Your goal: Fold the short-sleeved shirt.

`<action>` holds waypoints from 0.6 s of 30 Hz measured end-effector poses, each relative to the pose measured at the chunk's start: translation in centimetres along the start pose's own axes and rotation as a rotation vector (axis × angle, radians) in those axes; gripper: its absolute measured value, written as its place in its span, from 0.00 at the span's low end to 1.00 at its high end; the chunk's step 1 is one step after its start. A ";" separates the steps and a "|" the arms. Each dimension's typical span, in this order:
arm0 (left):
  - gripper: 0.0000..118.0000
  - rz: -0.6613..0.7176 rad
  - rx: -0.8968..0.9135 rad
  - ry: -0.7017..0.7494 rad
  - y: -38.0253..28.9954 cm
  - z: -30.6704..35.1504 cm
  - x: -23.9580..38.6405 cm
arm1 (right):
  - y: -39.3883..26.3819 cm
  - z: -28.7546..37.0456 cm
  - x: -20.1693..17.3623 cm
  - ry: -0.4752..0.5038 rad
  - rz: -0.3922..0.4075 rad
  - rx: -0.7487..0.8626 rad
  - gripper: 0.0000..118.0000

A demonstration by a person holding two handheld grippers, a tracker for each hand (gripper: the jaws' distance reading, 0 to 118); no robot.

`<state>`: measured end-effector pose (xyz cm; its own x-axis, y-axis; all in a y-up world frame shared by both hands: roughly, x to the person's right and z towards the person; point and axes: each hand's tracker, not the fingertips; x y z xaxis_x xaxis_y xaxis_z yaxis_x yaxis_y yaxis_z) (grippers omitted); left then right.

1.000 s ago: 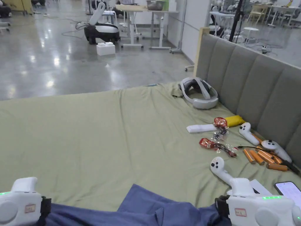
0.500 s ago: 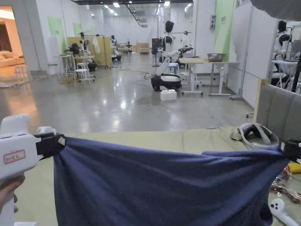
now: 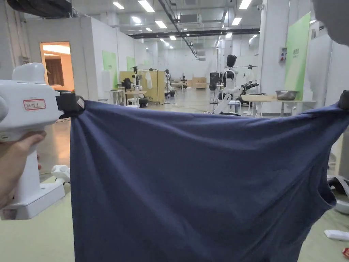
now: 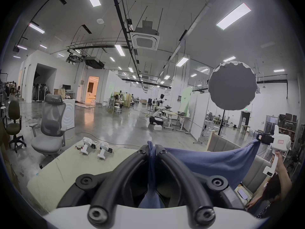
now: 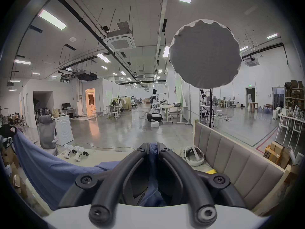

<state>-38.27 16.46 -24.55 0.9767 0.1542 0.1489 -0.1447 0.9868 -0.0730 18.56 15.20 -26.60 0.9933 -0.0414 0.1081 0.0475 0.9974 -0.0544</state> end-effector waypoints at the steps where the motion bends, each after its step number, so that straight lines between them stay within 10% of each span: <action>1: 0.08 -0.007 0.005 0.007 0.3 -0.2 0.0 | 0.5 -0.3 -0.2 -0.002 0.002 0.004 0.08; 18: 0.08 -0.061 -0.007 0.089 -0.7 -10.8 0.2 | 0.0 -8.2 -2.2 -0.063 0.037 0.004 0.08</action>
<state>-36.23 15.26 -35.15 0.9939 0.0882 0.0655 -0.0833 0.9938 -0.0736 17.28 14.85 -34.93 0.9857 -0.0012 0.1686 0.0107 0.9984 -0.0556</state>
